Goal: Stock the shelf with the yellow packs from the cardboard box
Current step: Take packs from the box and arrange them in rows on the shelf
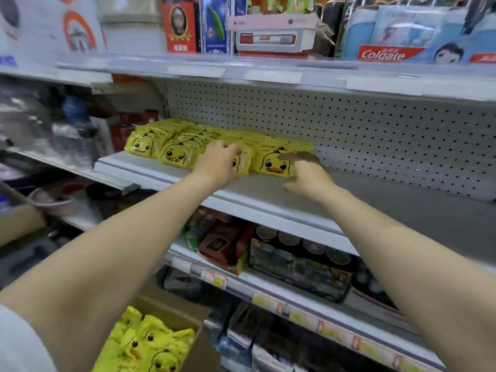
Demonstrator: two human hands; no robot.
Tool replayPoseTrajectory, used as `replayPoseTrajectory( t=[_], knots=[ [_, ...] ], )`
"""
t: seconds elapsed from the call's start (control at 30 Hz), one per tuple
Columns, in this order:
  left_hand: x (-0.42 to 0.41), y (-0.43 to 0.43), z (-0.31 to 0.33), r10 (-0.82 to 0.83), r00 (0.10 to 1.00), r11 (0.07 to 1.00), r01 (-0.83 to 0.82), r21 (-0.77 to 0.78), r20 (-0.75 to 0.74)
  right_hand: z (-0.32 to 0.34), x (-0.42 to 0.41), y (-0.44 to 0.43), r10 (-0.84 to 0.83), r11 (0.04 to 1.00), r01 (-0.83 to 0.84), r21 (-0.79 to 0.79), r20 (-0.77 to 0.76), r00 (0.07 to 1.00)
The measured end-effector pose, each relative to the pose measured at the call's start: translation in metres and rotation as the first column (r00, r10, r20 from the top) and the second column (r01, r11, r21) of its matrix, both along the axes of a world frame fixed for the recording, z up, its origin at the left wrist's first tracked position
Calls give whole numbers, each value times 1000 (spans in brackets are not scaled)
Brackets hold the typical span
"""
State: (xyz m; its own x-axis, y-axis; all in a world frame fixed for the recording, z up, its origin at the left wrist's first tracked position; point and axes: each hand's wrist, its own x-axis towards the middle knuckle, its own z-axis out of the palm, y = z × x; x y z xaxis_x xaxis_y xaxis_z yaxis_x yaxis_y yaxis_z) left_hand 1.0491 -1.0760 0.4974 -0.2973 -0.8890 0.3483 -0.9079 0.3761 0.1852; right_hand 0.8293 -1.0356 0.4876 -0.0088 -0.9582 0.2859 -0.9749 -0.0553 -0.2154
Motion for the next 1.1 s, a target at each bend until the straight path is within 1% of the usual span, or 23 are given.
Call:
replayPoseTrajectory(
  t=[0.1,0.23,0.5,0.63,0.77,0.87,1.0,1.1],
  knots=[
    [31,52,-17,89,995,995,-90,37,35,-18,31,39,80,997,-80,20,-7,997],
    [75,110,-42,163,984,980,-170,107,72,-38,74,80,218,974,-218,57,4,976],
    [149,180,-79,309,937,919,-338,204,160,-69,147,119,404,908,-394,142,-44,914],
    [169,196,-97,338,912,901,-385,199,231,-91,172,125,437,883,-417,217,-52,898],
    [193,205,-122,361,909,891,-402,212,208,-112,201,119,472,851,-439,290,-53,880],
    [217,208,-145,365,904,874,-415,252,222,-128,227,112,520,817,-481,318,-46,853],
    [252,199,-175,386,896,835,-441,329,221,-161,271,95,564,772,-528,354,1,826],
    [282,178,-202,376,899,814,-436,385,224,-190,306,76,576,730,-531,430,30,817]
  ],
)
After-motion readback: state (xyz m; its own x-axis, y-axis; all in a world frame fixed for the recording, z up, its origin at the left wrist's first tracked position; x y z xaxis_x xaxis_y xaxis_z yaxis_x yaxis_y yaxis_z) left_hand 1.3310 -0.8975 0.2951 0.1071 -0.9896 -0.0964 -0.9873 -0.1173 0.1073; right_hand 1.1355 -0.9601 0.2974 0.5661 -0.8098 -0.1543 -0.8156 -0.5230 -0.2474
